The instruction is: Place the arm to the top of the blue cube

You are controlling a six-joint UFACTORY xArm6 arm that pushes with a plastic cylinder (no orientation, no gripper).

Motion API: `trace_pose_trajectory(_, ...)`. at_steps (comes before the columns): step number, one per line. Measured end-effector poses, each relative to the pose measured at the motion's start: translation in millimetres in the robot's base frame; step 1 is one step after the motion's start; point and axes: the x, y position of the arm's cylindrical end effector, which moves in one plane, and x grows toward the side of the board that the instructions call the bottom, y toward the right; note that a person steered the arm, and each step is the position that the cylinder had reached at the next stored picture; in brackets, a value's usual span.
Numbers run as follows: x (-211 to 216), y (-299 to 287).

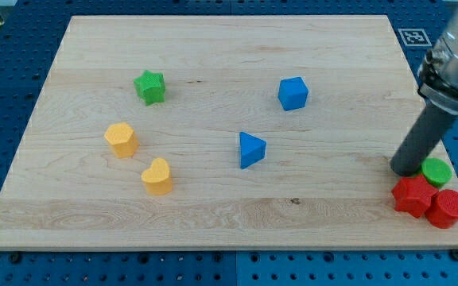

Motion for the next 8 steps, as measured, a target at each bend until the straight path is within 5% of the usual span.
trace_pose_trajectory(2,-4.0,0.5)
trace_pose_trajectory(8,-178.1,-77.9)
